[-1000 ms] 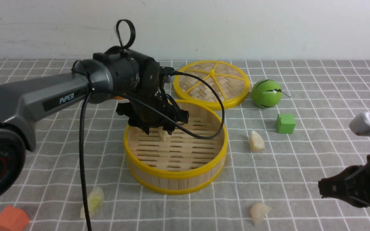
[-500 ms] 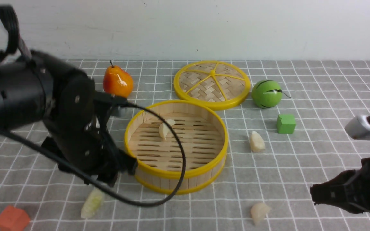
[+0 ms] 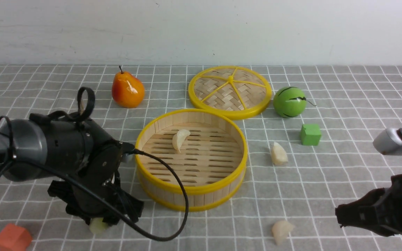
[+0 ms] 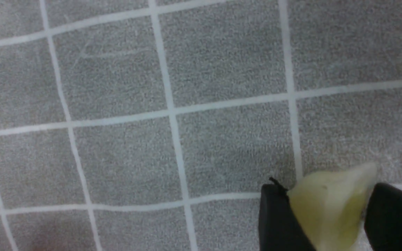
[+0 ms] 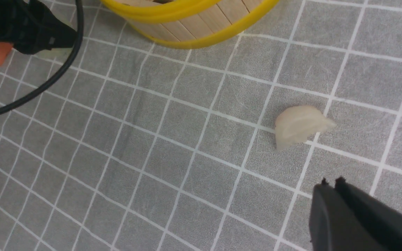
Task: Put the dumplings into the steamer on the table with the grey tablecloth.
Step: 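Reach for and grasp a dumpling on the table with the left gripper, then place the dumpling into the bamboo steamer basket with the left gripper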
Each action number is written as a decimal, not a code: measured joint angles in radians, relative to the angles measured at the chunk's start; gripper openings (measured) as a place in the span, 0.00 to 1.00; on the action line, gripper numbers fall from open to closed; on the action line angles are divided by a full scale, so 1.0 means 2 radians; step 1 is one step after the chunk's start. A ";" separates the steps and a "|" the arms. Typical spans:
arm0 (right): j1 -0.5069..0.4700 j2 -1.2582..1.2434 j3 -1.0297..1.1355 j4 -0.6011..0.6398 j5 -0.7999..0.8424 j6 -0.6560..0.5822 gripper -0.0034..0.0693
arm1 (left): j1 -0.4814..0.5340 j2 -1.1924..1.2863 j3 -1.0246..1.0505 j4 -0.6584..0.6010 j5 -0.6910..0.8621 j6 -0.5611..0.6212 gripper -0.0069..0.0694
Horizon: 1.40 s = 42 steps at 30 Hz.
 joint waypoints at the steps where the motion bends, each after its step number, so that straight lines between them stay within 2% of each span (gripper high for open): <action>1: 0.000 0.000 0.000 0.001 0.000 -0.001 0.06 | 0.000 0.001 0.000 0.001 -0.001 -0.002 0.46; 7: 0.000 0.000 0.000 0.001 0.000 -0.001 0.06 | -0.002 -0.016 -0.012 -0.005 0.024 -0.005 0.41; 12: 0.000 0.000 0.000 0.002 -0.002 -0.001 0.07 | -0.005 -0.082 -0.080 -0.058 0.041 0.025 0.41; 15: 0.000 0.000 0.000 0.007 -0.005 -0.004 0.07 | -0.005 -0.093 -0.132 -0.118 0.028 0.066 0.41; 18: 0.000 0.000 0.000 0.013 -0.018 -0.005 0.08 | -0.006 -0.052 -0.173 -0.167 0.018 0.109 0.41; 27: 0.000 0.000 0.000 0.013 -0.028 -0.017 0.08 | -0.006 0.070 -0.211 -0.170 0.022 0.138 0.41; 29: 0.000 0.000 0.000 0.014 -0.029 -0.016 0.09 | -0.006 0.076 -0.215 -0.170 0.020 0.140 0.45; 32: 0.000 0.000 0.000 0.028 -0.029 -0.016 0.09 | -0.006 0.076 -0.220 -0.174 0.007 0.141 0.64; 33: 0.000 0.000 0.000 0.029 -0.029 -0.016 0.09 | -0.006 0.076 -0.221 -0.174 0.007 0.141 0.64; 35: 0.000 0.004 -0.015 0.031 -0.023 -0.014 0.10 | -0.006 0.073 -0.234 -0.177 0.015 0.141 0.79; 36: 0.000 0.008 -0.027 0.030 -0.017 -0.008 0.10 | -0.006 0.070 -0.239 -0.177 0.024 0.141 0.81; 39: 0.001 0.029 -0.073 0.021 0.008 0.012 0.11 | -0.006 0.046 -0.260 -0.177 0.071 0.141 0.83; 42: 0.021 0.069 -0.139 -0.022 0.014 0.048 0.11 | -0.006 -0.017 -0.275 -0.177 0.098 0.141 0.75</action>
